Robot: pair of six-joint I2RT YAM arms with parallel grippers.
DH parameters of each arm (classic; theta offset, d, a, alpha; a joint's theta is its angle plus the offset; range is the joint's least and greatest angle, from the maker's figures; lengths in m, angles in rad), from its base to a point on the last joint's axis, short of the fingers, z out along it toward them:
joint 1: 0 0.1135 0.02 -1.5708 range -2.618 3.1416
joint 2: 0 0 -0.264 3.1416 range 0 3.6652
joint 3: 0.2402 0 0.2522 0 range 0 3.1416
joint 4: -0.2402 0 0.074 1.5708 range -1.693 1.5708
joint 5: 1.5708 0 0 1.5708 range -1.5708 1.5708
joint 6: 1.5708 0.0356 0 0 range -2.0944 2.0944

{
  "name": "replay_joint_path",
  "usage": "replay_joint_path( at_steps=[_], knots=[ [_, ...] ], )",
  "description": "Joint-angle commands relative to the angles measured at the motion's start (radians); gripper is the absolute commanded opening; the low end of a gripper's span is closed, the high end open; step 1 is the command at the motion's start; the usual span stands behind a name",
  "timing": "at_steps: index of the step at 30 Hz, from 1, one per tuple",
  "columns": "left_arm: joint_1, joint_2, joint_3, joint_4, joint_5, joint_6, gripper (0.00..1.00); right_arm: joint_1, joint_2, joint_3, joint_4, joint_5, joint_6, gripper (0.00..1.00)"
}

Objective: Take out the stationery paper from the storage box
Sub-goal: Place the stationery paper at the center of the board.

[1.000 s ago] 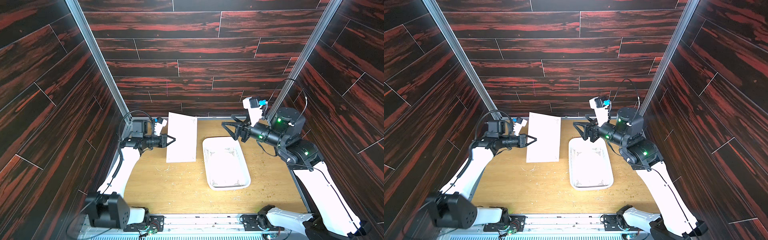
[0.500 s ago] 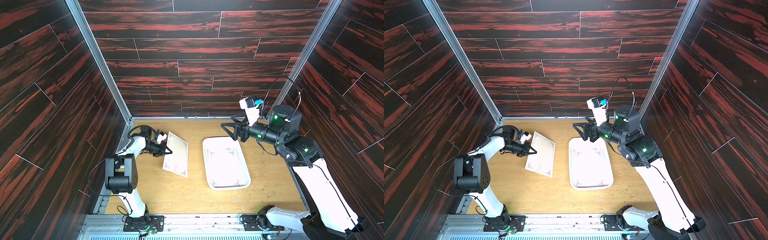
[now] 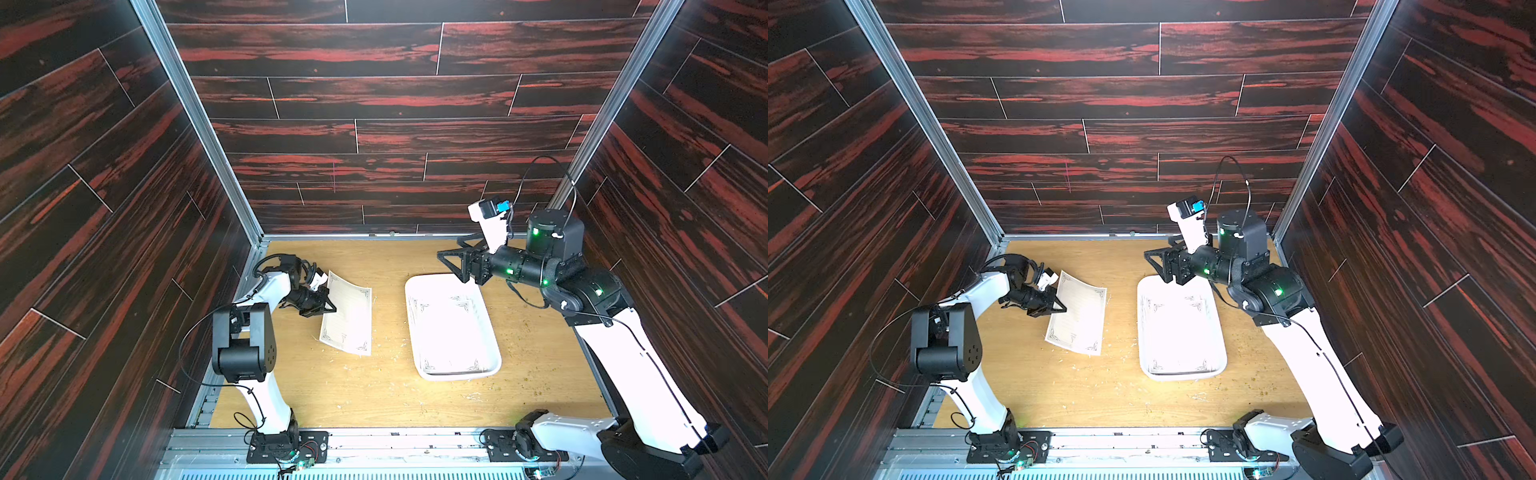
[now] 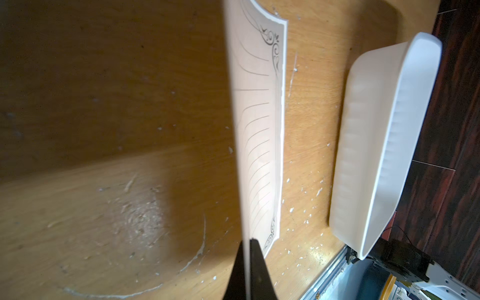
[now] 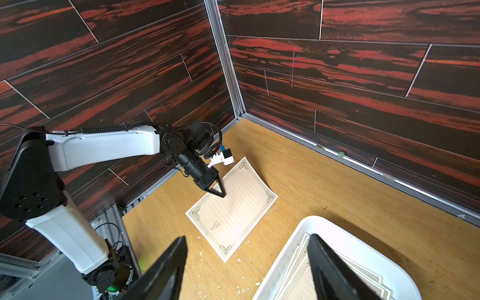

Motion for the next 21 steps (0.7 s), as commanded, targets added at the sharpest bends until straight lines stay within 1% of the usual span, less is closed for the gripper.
replay_joint_path(
  at_steps=[1, 4, 7, 16, 21],
  knots=[
    [0.006, 0.017, 0.031, -0.057, -0.069, -0.011, 0.00, 0.003, 0.013, 0.017, -0.027, 0.017, 0.012, 0.76],
    [0.006, 0.030, 0.041, -0.068, -0.141, -0.038, 0.00, 0.004, 0.016, 0.018, -0.029, 0.017, 0.021, 0.76],
    [0.006, 0.035, 0.039, -0.068, -0.184, -0.061, 0.00, 0.003, 0.019, 0.017, -0.033, 0.019, 0.026, 0.76],
    [0.006, 0.053, 0.039, -0.044, -0.241, -0.108, 0.00, 0.004, 0.027, 0.014, -0.045, 0.037, 0.052, 0.76],
    [0.006, 0.065, 0.046, -0.057, -0.306, -0.123, 0.00, 0.003, 0.032, 0.004, -0.042, 0.053, 0.069, 0.76]
  ],
)
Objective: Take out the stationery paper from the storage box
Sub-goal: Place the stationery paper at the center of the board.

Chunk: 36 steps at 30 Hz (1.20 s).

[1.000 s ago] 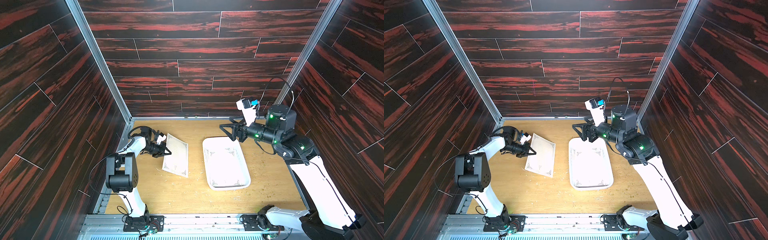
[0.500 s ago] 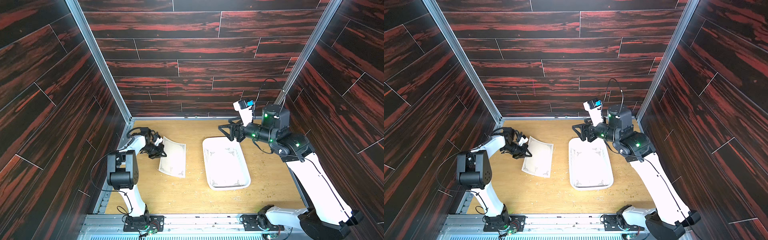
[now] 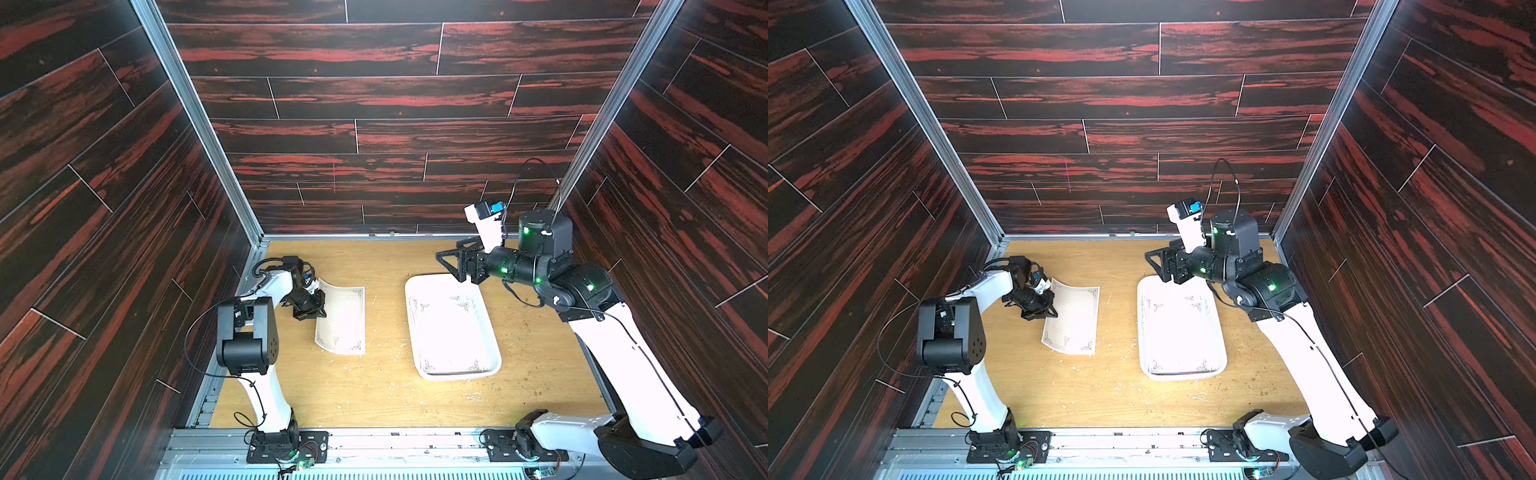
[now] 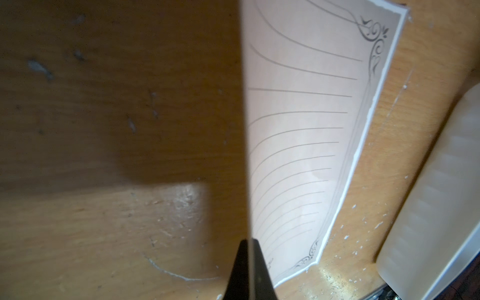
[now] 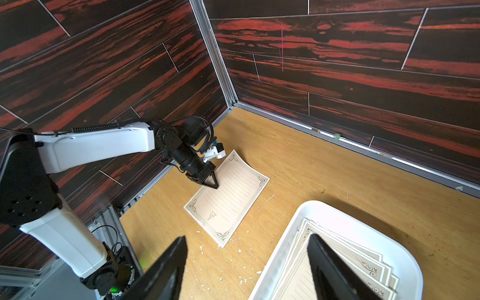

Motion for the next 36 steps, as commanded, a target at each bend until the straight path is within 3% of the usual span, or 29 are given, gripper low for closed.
replay_joint_path(
  at_steps=[1, 14, 24, 36],
  knots=[
    [0.006, 0.005, 0.020, -0.037, -0.059, -0.014, 0.00, 0.003, 0.010, 0.004, -0.008, 0.016, 0.023, 0.76],
    [0.003, 0.054, 0.047, -0.036, 0.010, -0.002, 0.02, 0.005, 0.055, 0.027, -0.008, 0.010, 0.025, 0.76],
    [0.000, 0.079, 0.067, -0.048, -0.016, 0.017, 0.05, 0.005, 0.080, 0.035, -0.024, 0.023, 0.009, 0.76],
    [0.000, 0.079, 0.069, -0.051, -0.089, 0.013, 0.22, 0.005, 0.104, 0.049, -0.036, 0.032, -0.008, 0.76]
  ],
)
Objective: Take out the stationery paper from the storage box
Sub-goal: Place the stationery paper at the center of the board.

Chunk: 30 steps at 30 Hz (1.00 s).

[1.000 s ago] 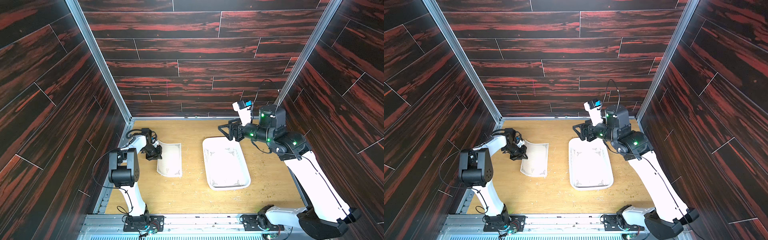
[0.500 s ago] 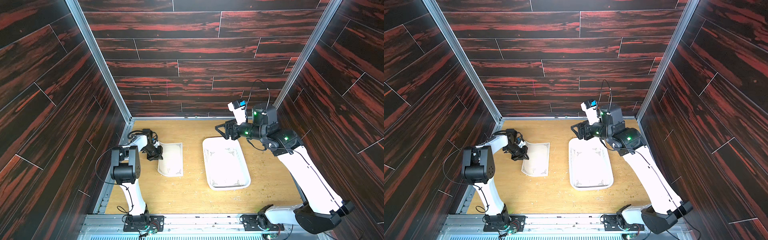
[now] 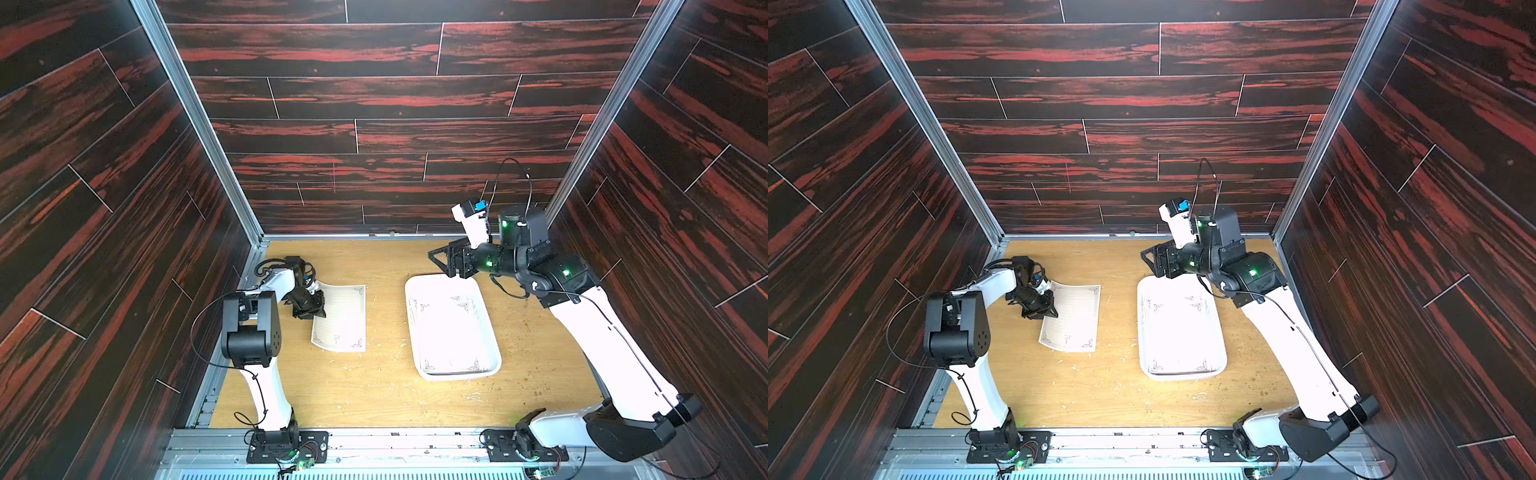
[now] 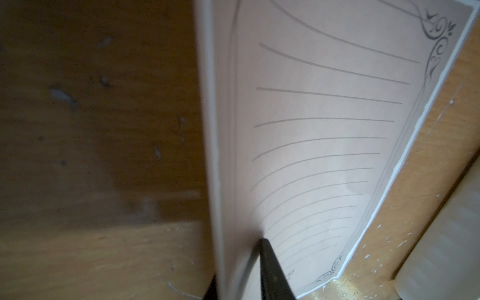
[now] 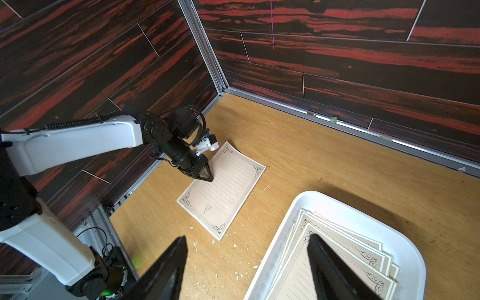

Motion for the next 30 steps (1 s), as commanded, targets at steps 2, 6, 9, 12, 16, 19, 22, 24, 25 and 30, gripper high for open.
replay_joint_path(
  at_steps=[2, 6, 9, 12, 16, 19, 22, 24, 25, 30],
  knots=[
    [0.000, 0.009, 0.025, -0.048, -0.066, 0.007, 0.24, 0.007, 0.009, 0.023, -0.018, 0.009, -0.015, 0.76],
    [0.001, -0.002, 0.021, -0.043, -0.101, 0.001, 0.30, 0.006, 0.017, 0.031, -0.020, 0.010, -0.017, 0.76],
    [0.001, -0.022, 0.011, -0.029, -0.115, 0.000, 0.37, 0.006, 0.022, 0.037, -0.023, 0.010, -0.021, 0.76],
    [0.000, -0.040, 0.002, -0.018, -0.113, 0.000, 0.42, 0.008, 0.023, 0.038, -0.025, 0.012, -0.024, 0.76],
    [-0.016, -0.050, 0.002, -0.025, -0.115, 0.013, 0.54, 0.011, 0.023, 0.036, -0.032, 0.013, -0.023, 0.76],
    [-0.037, -0.055, 0.002, -0.036, -0.158, 0.025, 0.55, 0.013, 0.022, 0.033, -0.035, 0.013, -0.023, 0.76],
    [-0.045, -0.063, 0.000, -0.042, -0.212, 0.025, 0.56, 0.014, 0.019, 0.033, -0.037, 0.011, -0.024, 0.76],
    [-0.048, -0.071, 0.000, -0.046, -0.250, 0.021, 0.56, 0.015, 0.016, 0.035, -0.039, 0.012, -0.023, 0.76],
    [-0.048, -0.077, -0.001, -0.043, -0.271, 0.020, 0.56, 0.016, 0.013, 0.035, -0.039, 0.014, -0.023, 0.76],
    [-0.049, -0.117, -0.019, -0.012, -0.317, 0.011, 0.57, 0.019, -0.008, 0.026, -0.045, 0.021, -0.023, 0.76]
  ],
)
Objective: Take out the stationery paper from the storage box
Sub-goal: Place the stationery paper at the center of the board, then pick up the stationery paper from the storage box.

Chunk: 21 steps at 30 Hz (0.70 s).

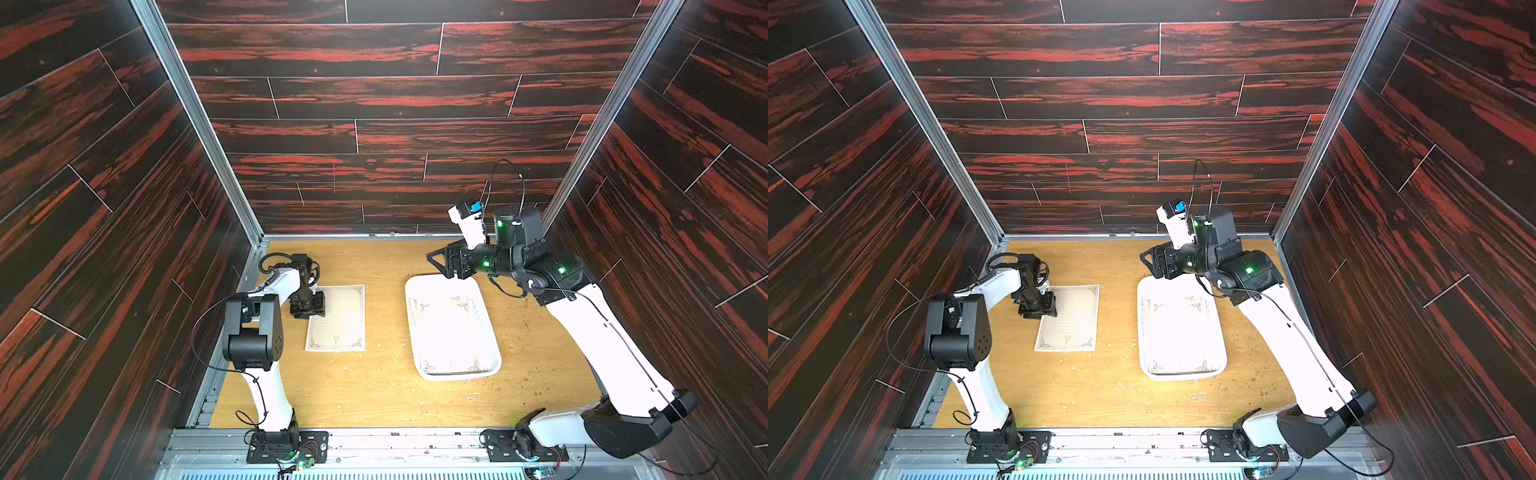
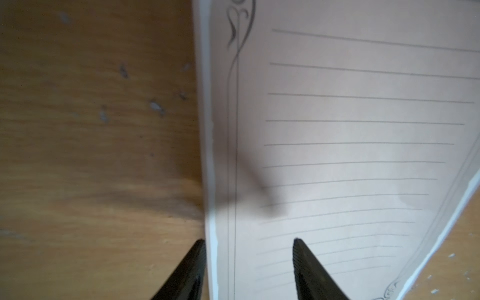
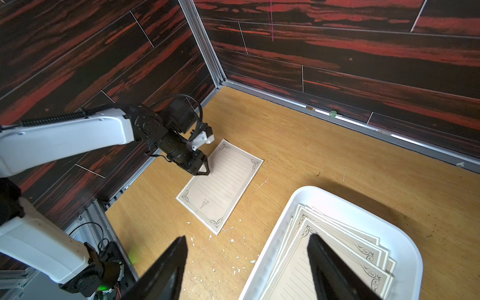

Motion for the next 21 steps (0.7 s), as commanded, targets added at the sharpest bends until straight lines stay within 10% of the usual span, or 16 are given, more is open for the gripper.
replay_joint_path(
  at_steps=[1, 21],
  knots=[
    [0.004, -0.080, -0.020, -0.008, -0.061, 0.001, 0.57, 0.011, -0.028, 0.006, -0.010, 0.012, -0.013, 0.76],
    [0.003, -0.325, 0.016, -0.005, -0.121, 0.018, 0.73, 0.012, -0.042, 0.036, -0.020, 0.051, 0.010, 0.76]
  ],
)
